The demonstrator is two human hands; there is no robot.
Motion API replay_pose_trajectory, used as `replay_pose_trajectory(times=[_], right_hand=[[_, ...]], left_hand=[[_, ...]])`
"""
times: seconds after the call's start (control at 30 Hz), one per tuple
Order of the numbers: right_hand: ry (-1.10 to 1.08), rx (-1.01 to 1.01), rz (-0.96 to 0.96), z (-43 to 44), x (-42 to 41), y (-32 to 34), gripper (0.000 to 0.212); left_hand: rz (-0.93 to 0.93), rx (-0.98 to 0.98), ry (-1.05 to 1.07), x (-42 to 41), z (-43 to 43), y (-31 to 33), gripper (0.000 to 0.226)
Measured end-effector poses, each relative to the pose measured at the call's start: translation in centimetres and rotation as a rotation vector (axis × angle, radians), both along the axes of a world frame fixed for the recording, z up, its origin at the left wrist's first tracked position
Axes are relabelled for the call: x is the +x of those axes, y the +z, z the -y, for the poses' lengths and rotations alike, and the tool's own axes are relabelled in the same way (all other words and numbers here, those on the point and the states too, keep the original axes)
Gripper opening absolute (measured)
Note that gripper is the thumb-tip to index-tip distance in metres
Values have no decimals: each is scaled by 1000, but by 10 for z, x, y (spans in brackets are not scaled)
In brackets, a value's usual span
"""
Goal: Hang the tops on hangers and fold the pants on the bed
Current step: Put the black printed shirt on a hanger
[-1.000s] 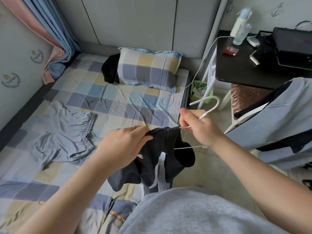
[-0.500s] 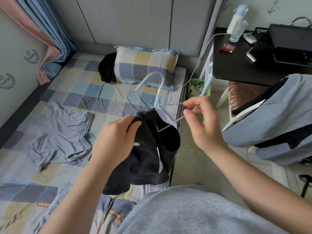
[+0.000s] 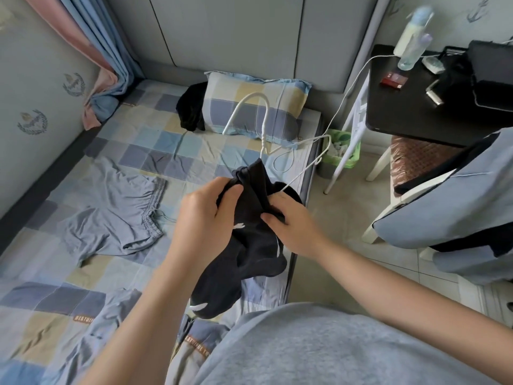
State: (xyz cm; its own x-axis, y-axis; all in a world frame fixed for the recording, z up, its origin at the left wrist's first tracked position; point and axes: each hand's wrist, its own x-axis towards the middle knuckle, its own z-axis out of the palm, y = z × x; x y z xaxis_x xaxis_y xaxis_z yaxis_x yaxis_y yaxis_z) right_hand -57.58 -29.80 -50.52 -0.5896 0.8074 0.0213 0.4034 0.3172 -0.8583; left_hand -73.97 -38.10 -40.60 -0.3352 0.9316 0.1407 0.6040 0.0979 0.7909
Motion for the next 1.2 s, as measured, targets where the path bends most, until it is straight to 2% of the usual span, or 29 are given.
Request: replay_pose_trajectory(times=[0.1, 0.2, 0.3, 0.47, 0.53, 0.6, 0.73, 0.87, 1.0, 1.2], right_hand=[[7, 58, -32, 3, 4, -9, 19], [-14, 14, -83, 9, 13, -17, 18], [-2, 1, -68, 12, 20, -21, 19], [-64, 78, -152, 19, 29, -18, 18], [-61, 19, -150, 19, 31, -18, 18], [-25, -60, -67, 15, 36, -20, 22], [91, -182, 320, 11, 58, -36, 23], [111, 99, 584, -1, 76, -41, 18], [55, 169, 663, -22, 96, -35, 20], [9, 236, 579, -42, 101, -20, 18]], left_hand=[[12, -27, 19, -2, 1, -4, 37], [15, -42, 52, -7, 2, -9, 42], [4, -76, 64, -9, 4, -16, 36], [1, -134, 99, -11, 2, -23, 20], [4, -124, 87, -10, 2, -22, 19], [7, -95, 58, -9, 3, -19, 21], [7, -45, 28, -17, 5, -14, 26], [-18, -93, -83, -32, 12, -11, 9], [-51, -121, -130, -50, 21, -7, 26], [-42, -184, -133, -65, 26, 3, 39]])
